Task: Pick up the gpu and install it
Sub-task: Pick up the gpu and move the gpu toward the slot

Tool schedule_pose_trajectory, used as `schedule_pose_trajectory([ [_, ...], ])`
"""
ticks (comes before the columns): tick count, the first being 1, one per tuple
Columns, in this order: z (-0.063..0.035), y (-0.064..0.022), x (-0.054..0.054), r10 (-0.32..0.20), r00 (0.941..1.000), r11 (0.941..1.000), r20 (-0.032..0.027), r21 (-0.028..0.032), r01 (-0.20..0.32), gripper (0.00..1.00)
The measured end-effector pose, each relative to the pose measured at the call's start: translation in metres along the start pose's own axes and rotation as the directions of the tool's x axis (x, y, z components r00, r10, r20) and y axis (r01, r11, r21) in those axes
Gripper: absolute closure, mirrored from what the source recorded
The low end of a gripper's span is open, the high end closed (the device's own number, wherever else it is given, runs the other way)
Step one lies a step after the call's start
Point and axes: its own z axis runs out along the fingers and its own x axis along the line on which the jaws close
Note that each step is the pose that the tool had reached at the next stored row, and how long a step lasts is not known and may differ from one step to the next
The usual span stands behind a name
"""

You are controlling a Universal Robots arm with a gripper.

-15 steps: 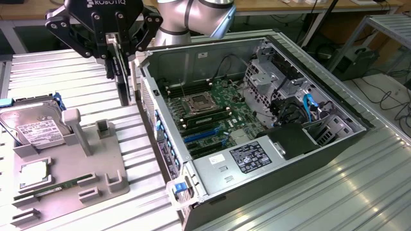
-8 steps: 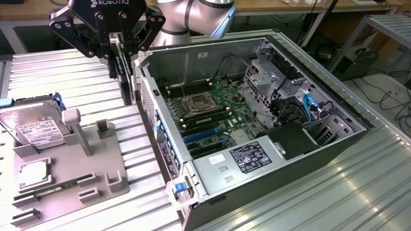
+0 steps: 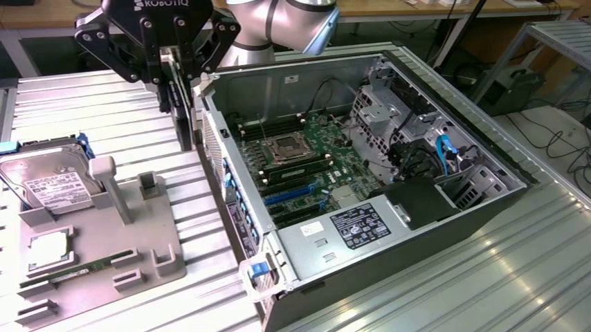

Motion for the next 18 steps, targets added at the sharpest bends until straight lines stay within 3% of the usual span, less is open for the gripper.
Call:
schedule_pose_trajectory([
  [18, 0.0003, 0.0, -0.0092, 0.0, 1.0, 1.0, 0.0, 0.0, 0.0, 0.73],
])
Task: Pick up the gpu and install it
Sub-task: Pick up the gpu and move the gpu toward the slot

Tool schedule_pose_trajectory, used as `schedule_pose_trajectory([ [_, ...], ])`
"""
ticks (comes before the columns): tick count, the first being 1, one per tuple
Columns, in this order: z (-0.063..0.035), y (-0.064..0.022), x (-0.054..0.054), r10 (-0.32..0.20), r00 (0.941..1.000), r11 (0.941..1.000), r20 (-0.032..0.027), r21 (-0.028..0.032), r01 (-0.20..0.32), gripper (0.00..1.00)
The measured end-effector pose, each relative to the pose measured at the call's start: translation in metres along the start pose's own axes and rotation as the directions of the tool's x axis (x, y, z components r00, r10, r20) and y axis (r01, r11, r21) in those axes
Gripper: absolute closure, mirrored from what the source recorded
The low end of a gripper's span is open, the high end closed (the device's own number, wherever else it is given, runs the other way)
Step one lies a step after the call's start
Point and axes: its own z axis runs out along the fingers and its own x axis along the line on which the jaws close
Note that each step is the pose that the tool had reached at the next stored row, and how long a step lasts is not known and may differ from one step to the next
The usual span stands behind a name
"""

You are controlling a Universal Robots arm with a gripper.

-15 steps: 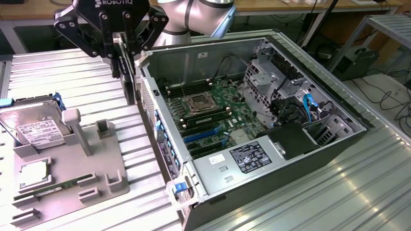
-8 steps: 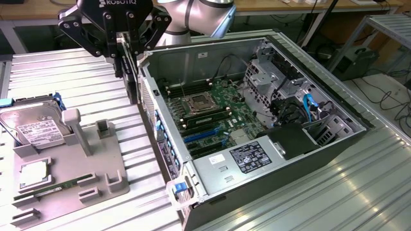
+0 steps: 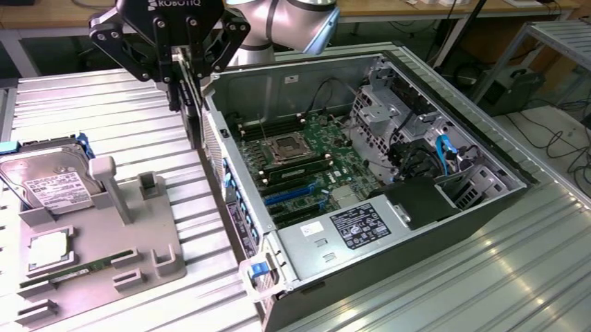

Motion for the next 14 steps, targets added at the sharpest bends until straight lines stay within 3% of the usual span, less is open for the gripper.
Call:
schedule_pose_trajectory([
  [14, 0.0004, 0.0, -0.0071, 0.0, 1.0, 1.0, 0.0, 0.0, 0.0, 0.73],
])
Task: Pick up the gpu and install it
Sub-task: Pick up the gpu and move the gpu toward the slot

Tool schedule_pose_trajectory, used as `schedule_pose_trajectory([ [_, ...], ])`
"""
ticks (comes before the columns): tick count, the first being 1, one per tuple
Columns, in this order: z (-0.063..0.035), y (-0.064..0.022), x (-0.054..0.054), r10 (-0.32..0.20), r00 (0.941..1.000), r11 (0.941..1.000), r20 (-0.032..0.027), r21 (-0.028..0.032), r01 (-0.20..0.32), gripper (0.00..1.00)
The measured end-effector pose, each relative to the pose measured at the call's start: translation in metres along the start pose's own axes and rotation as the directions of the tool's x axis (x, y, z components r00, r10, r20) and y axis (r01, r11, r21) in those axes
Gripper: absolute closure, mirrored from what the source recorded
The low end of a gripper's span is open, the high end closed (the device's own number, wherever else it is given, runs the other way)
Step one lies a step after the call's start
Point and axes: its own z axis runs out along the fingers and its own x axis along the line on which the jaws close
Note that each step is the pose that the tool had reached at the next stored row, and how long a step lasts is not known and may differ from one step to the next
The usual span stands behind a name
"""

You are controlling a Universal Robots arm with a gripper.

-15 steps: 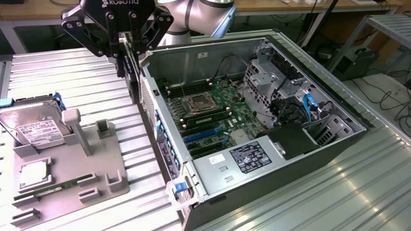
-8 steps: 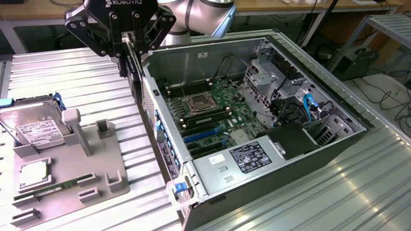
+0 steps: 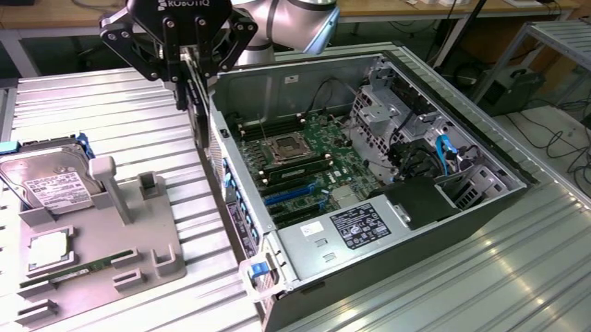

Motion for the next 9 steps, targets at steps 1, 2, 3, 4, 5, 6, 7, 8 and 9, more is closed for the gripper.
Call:
schedule_pose_trajectory([
  [1, 0.0, 0.0, -0.0007, 0.0, 1.0, 1.0, 0.0, 0.0, 0.0, 0.73],
  [2, 0.0, 0.0, -0.0012, 0.0, 1.0, 1.0, 0.0, 0.0, 0.0, 0.73],
  [3, 0.0001, 0.0, -0.0017, 0.0, 1.0, 1.0, 0.0, 0.0, 0.0, 0.73],
  [4, 0.0001, 0.0, -0.0023, 0.0, 1.0, 1.0, 0.0, 0.0, 0.0, 0.73],
  [5, 0.0001, 0.0, -0.0028, 0.0, 1.0, 1.0, 0.0001, 0.0, 0.0, 0.73],
  [6, 0.0001, 0.0, -0.0033, 0.0, 1.0, 1.0, 0.0001, 0.0, 0.0, 0.73],
  [7, 0.0002, 0.0, -0.0038, 0.0, 1.0, 1.0, 0.0001, -0.0001, 0.0, 0.73],
  [8, 0.0002, 0.0, -0.0044, 0.0, 1.0, 1.0, 0.0, 0.0, 0.0, 0.73],
  [9, 0.0002, 0.0, -0.005, 0.0, 1.0, 1.0, 0.0, 0.0, 0.0, 0.73],
])
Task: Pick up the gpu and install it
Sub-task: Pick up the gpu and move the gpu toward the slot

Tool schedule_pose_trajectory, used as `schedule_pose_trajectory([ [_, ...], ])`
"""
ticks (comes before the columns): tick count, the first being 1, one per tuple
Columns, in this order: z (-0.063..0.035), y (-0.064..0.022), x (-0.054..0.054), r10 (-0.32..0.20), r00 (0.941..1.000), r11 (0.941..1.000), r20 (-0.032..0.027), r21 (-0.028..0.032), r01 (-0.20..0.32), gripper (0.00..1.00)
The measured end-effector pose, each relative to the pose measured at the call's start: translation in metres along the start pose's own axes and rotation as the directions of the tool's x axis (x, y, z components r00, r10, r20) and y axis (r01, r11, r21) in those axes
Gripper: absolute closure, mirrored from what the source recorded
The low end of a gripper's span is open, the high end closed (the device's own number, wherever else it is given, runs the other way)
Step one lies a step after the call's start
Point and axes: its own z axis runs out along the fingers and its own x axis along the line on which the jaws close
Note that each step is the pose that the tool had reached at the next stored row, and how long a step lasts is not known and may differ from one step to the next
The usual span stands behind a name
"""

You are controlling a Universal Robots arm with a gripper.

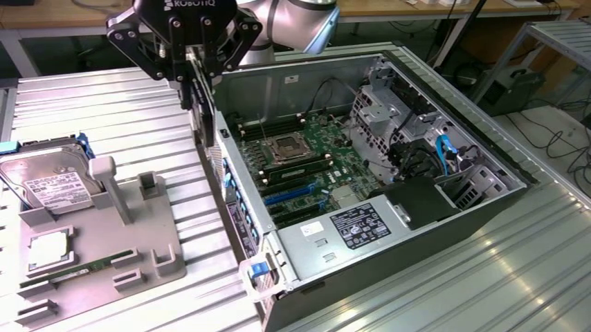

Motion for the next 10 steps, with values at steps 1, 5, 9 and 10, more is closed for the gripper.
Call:
schedule_pose_trajectory([
  [1, 0.0, 0.0, -0.0007, 0.0, 1.0, 1.0, 0.0, 0.0, 0.0, 0.73],
  [5, 0.0001, 0.0, -0.0035, 0.0, 1.0, 1.0, -0.0001, 0.0001, 0.0, 0.73],
  [9, 0.0002, 0.0, -0.0061, -0.005, 1.0, 1.0, -0.0001, -0.0001, 0.005, 0.73],
  [10, 0.0001, 0.0, -0.0066, -0.009, 1.0, 1.0, -0.0003, 0.0, 0.009, 0.73],
])
